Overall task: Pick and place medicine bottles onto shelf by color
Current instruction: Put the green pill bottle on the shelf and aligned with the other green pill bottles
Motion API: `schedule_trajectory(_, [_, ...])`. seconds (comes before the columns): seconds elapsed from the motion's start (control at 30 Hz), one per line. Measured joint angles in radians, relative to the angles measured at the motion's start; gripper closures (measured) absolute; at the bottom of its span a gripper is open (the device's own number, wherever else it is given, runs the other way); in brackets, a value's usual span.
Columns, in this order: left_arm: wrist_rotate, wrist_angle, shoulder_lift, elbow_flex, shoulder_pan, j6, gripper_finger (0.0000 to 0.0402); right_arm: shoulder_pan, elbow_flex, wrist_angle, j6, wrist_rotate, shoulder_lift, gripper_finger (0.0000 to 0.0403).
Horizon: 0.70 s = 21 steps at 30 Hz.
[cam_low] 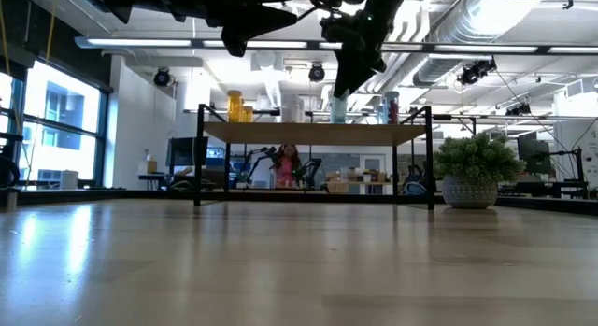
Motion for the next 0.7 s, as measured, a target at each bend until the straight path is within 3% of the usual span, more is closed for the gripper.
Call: schedule_trajectory(0.7, [0.0, -0.001, 0.0, 0.0, 0.0, 0.0, 0.0204, -0.017, 0.0, -0.008, -0.015, -0.02, 0.002, 0.0285])
